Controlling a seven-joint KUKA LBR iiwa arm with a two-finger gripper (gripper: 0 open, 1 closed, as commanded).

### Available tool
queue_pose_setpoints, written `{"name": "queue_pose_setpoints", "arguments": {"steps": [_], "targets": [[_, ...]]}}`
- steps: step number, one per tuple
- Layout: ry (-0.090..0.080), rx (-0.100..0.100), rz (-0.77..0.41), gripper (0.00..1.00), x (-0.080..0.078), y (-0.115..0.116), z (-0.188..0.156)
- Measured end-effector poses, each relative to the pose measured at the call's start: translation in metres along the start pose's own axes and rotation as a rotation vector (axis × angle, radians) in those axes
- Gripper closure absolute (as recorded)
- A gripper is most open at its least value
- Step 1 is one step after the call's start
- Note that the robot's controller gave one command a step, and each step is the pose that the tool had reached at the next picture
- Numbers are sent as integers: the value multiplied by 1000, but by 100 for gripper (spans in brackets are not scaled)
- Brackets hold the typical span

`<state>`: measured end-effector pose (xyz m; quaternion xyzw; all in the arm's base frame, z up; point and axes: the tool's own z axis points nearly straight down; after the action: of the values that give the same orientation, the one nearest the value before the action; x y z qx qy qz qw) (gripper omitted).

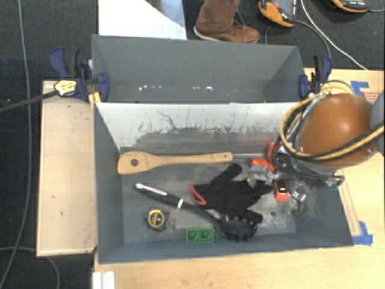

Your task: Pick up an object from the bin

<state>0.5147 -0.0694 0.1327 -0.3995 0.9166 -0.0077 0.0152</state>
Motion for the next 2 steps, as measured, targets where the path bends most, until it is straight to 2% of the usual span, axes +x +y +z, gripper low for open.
{"name": "queue_pose_setpoints", "arguments": {"steps": [1,2], "targets": [[1,-3,1,0,-1,2,0],[-1,6,17,0,-3,13,16]]}}
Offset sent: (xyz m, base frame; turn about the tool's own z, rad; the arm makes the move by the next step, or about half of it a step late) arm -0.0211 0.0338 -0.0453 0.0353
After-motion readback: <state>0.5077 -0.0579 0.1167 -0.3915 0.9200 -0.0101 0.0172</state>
